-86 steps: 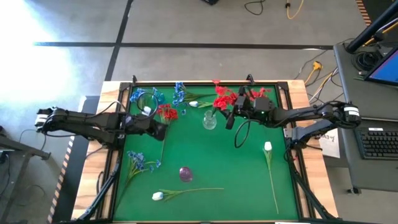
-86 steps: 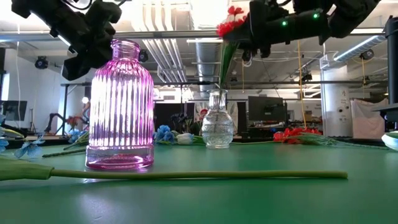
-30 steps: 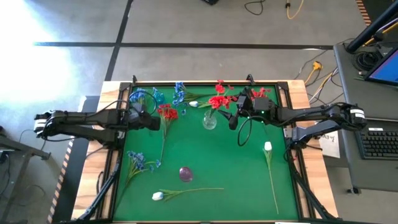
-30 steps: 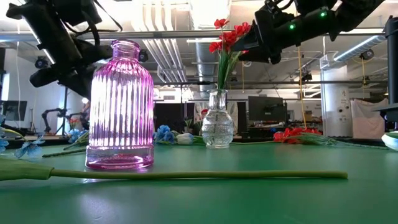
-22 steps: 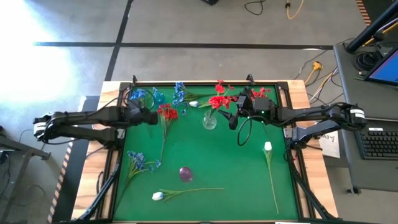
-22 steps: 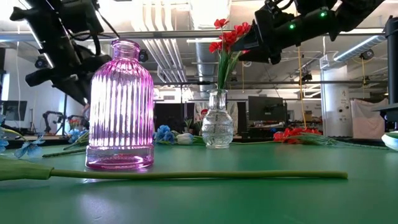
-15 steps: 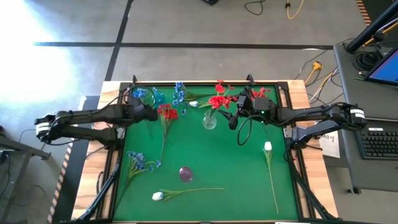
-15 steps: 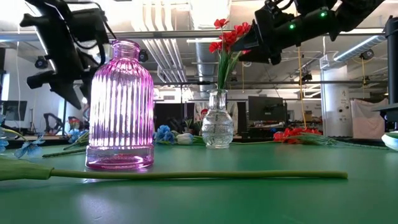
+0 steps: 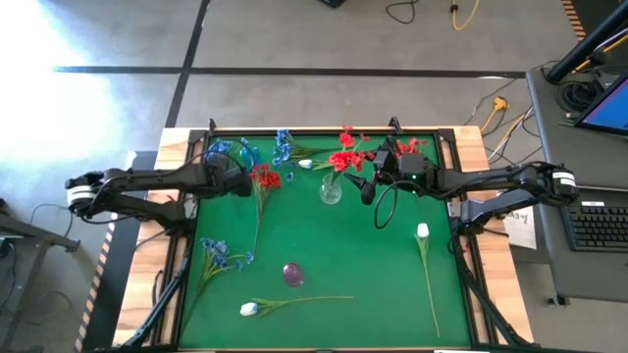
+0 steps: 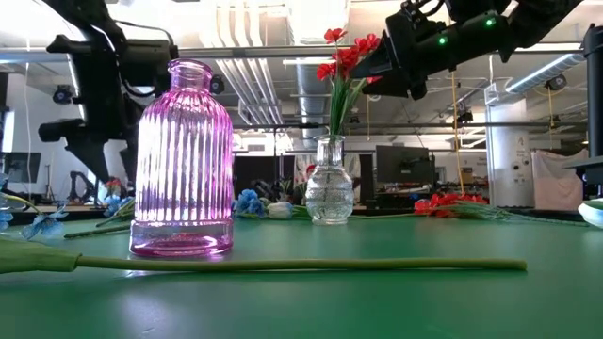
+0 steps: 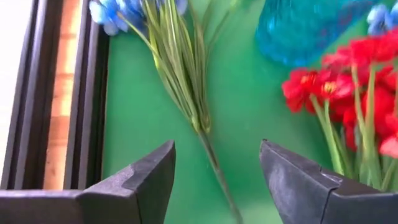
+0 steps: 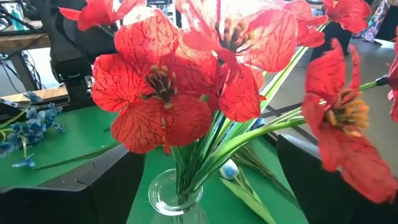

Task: Sort flowers into vase by color
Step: Put the top left blue flowers into the bottom violet vase

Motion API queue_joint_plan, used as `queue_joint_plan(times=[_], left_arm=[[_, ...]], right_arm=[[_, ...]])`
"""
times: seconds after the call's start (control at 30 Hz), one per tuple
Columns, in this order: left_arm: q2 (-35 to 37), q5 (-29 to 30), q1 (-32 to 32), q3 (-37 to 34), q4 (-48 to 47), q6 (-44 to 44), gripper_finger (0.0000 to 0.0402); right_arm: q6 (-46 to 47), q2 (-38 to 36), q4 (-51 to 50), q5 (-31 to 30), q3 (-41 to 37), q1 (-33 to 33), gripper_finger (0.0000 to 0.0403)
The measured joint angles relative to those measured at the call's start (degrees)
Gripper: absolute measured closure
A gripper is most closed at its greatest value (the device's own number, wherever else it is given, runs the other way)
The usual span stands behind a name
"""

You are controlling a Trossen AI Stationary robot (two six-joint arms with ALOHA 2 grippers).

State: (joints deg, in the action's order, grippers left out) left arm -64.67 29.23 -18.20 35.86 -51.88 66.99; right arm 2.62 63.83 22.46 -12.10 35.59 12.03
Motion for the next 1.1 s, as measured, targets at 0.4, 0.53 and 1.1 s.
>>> queue_joint_plan(times=[0.4,0.53,1.1], left_arm=[[-0.5,-13.7,7.1,3.3,0.3,-5.5,0.0180],[-1.3,-13.7,11.1,5.0,1.8,-5.7,0.0180],[-9.8,-5.7,7.4,4.6,3.2,-3.9,0.0188]], right_arm=[[1.3,0.0,0.0,0.0,0.0,0.0,0.0053],[1.5,0.0,0.0,0.0,0.0,0.0,0.0053],[1.5,0.0,0.0,0.0,0.0,0.0,0.0053]])
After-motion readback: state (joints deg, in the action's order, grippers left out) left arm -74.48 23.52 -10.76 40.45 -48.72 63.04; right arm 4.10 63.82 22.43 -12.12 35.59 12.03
